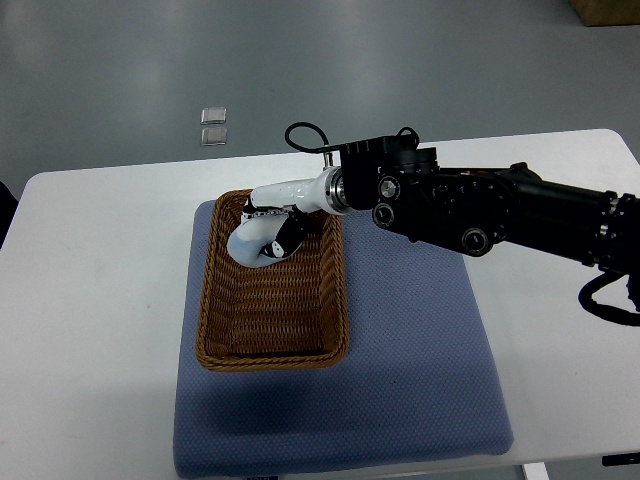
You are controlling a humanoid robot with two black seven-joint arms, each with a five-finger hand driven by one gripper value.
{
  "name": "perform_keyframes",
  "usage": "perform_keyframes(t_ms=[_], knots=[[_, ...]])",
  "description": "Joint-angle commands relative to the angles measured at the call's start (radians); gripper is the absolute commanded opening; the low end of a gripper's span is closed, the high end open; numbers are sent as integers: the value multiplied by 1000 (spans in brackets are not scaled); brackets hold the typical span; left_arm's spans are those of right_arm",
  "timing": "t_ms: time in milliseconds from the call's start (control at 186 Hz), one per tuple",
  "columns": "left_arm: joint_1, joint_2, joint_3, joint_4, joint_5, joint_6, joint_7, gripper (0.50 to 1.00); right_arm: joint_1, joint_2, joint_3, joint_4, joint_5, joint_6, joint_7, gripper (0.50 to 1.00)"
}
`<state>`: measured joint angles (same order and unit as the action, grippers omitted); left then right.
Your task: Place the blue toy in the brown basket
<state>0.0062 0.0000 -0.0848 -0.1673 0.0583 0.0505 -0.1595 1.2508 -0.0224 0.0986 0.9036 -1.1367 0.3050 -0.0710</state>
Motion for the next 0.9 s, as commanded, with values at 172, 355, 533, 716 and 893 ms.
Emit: perform_keyframes(t_ms=[172,355,533,716,893], knots=[[1,0,0,0,0,0,0,1000,-50,22,-10,-51,-15,-27,0,578],[9,0,-1,0,0,0,0,1000,-65,22,-20,-54,-15,-29,3,641],[11,0,-1,0,0,0,0,1000,-77,22,-27,-54,-15,-30,5,756],[11,0,-1,0,0,0,0,1000,-74,22,-23,-52,-12,-27,7,846],[11,0,-1,0,0,0,0,1000,-50,22,-4,-51,6,-14,8,897]])
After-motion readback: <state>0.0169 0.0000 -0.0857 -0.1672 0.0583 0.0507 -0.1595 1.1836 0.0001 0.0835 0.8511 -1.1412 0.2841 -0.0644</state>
